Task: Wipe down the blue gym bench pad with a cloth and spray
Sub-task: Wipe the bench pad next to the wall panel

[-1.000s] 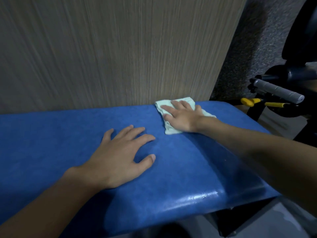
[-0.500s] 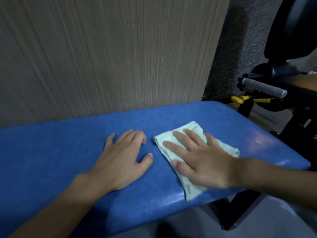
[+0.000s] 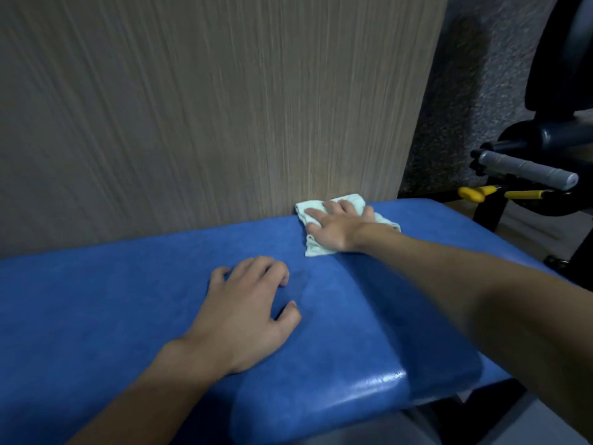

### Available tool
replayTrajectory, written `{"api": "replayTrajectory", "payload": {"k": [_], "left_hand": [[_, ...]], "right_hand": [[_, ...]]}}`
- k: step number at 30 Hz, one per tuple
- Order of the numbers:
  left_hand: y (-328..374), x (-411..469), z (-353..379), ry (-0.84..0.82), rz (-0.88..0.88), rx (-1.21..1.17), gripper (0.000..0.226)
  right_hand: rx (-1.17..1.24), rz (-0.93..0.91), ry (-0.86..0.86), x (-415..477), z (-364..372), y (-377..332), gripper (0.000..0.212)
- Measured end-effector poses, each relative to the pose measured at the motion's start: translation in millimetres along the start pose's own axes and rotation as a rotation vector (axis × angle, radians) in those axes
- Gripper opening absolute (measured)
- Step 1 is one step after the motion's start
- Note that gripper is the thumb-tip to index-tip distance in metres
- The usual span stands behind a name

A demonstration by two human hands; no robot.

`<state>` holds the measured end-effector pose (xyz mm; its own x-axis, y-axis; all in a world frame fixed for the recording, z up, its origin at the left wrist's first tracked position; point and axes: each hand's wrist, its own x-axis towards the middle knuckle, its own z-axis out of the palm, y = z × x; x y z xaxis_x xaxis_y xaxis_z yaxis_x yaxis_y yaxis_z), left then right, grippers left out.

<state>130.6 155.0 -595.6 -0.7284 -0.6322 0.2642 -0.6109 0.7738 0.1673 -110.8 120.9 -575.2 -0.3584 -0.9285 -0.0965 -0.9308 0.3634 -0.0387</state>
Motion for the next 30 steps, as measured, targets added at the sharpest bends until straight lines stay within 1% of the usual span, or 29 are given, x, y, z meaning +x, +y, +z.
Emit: {"api": "replayTrajectory", "payload": {"k": [3,5,7,9,12,14,15,16,19,20,23,24,27,30], "left_hand": [[-2,-1,-1,0.005,0.005,-0.027,0.035],[-2,-2,-1,0.001,0.005,-0.030,0.036],[-2,-1,-2,0.001,-0.002,-0.035,0.039],[-2,-1,-3,-0.019,-0.011,-0.028,0.045],[-5,0,-9,-0.066,0.001,-0.046,0.057],[-10,-1,-15,-0.097,-0.006,-0.023,0.067],[-13,-3,-18,-0.109,-0.017,0.016,0.071],[-16,-5,-21,-0.124,-0.035,0.060,0.075],[-22,-13,-23,-0.192,-0.087,0.131,0.083],[-22,-15,-22,-0.203,-0.094,0.140,0.085],[-20,-18,-18,-0.191,-0.108,0.149,0.088],[-19,-18,-17,-0.179,-0.111,0.145,0.087],[-21,-17,-15,-0.155,-0.109,0.145,0.085],[-23,-17,-13,-0.146,-0.112,0.146,0.084]], "right_hand": [[-0.016,0.018,0.013,6,0,-1,0.056],[-0.024,-0.023,0.018,-13,6,0,0.055],[-0.036,-0.106,0.028,-49,10,1,0.054],[-0.063,-0.197,0.026,-97,14,3,0.057],[-0.078,-0.324,0.008,-171,21,9,0.075],[-0.117,-0.385,0.043,-204,25,13,0.074],[-0.141,-0.390,0.076,-211,26,15,0.070],[-0.137,-0.391,0.064,-212,24,15,0.070],[-0.068,-0.343,-0.006,-182,21,8,0.076],[-0.059,-0.318,-0.001,-164,18,3,0.075],[-0.018,-0.221,0.025,-96,13,-10,0.056],[-0.017,-0.190,0.037,-71,12,-14,0.054],[-0.017,-0.103,0.017,-10,7,-26,0.054],[-0.017,-0.050,0.016,12,4,-31,0.055]]}}
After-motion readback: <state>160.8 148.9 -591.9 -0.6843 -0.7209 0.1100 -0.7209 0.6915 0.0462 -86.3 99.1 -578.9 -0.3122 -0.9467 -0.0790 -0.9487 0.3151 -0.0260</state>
